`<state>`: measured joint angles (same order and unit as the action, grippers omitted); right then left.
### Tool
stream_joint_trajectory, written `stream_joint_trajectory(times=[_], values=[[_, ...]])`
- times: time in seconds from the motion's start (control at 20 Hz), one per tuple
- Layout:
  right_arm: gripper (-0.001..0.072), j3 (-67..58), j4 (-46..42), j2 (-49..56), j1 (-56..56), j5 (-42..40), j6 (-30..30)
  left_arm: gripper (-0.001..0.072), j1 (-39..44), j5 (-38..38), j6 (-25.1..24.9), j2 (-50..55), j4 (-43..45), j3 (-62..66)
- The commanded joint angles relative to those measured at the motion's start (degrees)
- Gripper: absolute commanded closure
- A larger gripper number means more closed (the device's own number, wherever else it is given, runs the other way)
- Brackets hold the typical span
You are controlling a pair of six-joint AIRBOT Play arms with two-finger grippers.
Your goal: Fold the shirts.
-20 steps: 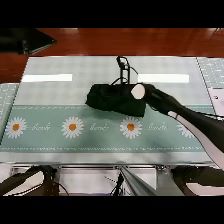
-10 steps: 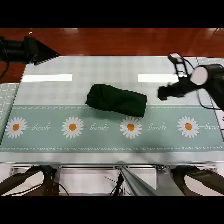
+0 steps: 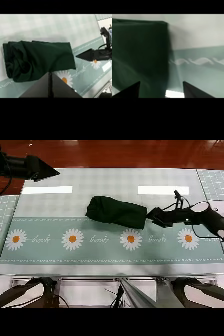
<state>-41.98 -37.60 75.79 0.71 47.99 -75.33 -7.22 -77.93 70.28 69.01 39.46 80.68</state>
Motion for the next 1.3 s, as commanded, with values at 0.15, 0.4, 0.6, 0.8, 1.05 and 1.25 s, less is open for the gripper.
stream_joint_trajectory(times=[0.15, 0.4, 0.6, 0.8, 1.05, 1.25], values=[[0.0628, 1.31, 19.12, 5.03, -7.65, -13.88, 4.79, 0.0683, 0.00, -0.17, 0.02, 0.07, 0.24, 0.00], [0.0684, -4.66, 14.19, -3.08, 2.23, 4.15, 9.62, 0.0683, 0.00, -0.13, -0.04, 0.28, 0.24, 0.00], [0.0684, -17.77, -4.50, -16.72, 14.19, 21.29, -5.42, 0.0683, 0.31, -0.11, -0.22, 2.14, 0.24, -0.02], [0.0684, -30.95, -14.95, -23.78, 27.71, 36.33, -13.14, 0.0683, 1.92, -0.13, -0.90, 5.92, 0.22, -0.02], [0.0684, -36.11, -25.49, -24.55, 46.34, 52.13, -13.94, 0.0683, 5.64, -0.11, -2.64, 10.97, 0.22, -0.02], [0.0684, -36.11, -41.83, -24.55, 58.38, 57.99, -14.23, 0.0683, 7.82, -0.11, -3.85, 14.60, 0.15, 0.00]])
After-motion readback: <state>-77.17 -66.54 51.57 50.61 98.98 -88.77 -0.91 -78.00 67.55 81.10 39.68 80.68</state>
